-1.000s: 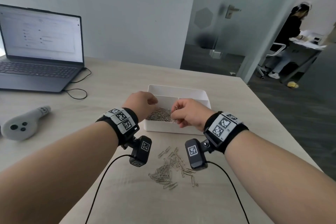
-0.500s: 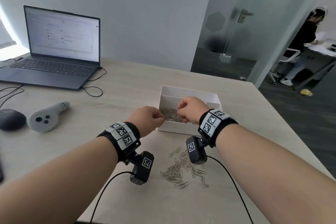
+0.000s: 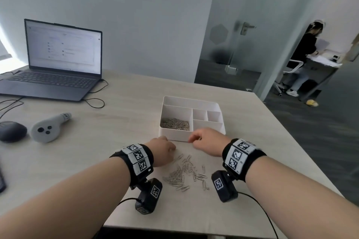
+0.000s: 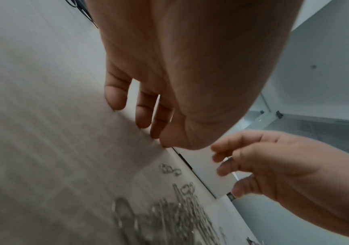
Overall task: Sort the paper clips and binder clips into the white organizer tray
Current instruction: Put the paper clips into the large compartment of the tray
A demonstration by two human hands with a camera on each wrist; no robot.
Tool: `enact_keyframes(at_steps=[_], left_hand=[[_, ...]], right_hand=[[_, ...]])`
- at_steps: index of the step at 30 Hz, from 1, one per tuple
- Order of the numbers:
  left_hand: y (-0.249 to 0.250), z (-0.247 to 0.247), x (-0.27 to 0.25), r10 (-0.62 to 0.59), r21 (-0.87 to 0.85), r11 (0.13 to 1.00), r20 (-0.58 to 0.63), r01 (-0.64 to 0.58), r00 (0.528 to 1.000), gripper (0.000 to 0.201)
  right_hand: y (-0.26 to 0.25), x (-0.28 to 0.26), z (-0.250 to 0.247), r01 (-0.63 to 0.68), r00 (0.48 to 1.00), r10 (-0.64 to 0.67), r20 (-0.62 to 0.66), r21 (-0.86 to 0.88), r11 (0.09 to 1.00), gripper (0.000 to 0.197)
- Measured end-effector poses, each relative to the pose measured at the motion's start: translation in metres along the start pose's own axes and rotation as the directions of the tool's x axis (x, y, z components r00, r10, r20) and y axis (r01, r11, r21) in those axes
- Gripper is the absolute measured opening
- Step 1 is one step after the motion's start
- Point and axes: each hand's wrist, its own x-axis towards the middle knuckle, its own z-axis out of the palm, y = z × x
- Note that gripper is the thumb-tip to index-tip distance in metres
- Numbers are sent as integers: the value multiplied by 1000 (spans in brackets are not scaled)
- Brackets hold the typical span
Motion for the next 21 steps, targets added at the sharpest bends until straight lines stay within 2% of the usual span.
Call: enact_keyframes(at_steps=[2, 5, 12, 14, 16, 19, 21], left_hand=[[9, 4, -5, 11, 54, 998, 13, -12, 1000, 44], [20, 11, -13, 77, 96, 992, 53, -82, 996, 49], [20, 7, -27, 163, -19, 987, 90, -162, 983, 41], [16, -2, -30, 156, -35, 987, 40, -155, 987, 42], [8, -8, -31, 93, -24, 995, 13, -92, 996, 52], [3, -11, -37, -19, 27, 1000, 91, 17, 996, 65], [4, -8, -39, -48, 39, 998, 131, 44, 990, 60]], right_hand=[[6, -13, 9, 5, 986, 24, 164, -171, 985, 46], [10, -26, 24, 58, 973, 14, 229, -305, 951, 61], [18, -45, 30, 157, 965, -96, 244, -245, 957, 56], [26, -47, 26, 111, 978, -72, 194, -200, 974, 59], [32, -51, 21, 8, 988, 21, 156, -185, 983, 70], [35, -56, 22, -101, 971, 145, 192, -220, 970, 75], [33, -57, 28, -124, 970, 159, 181, -194, 973, 69]])
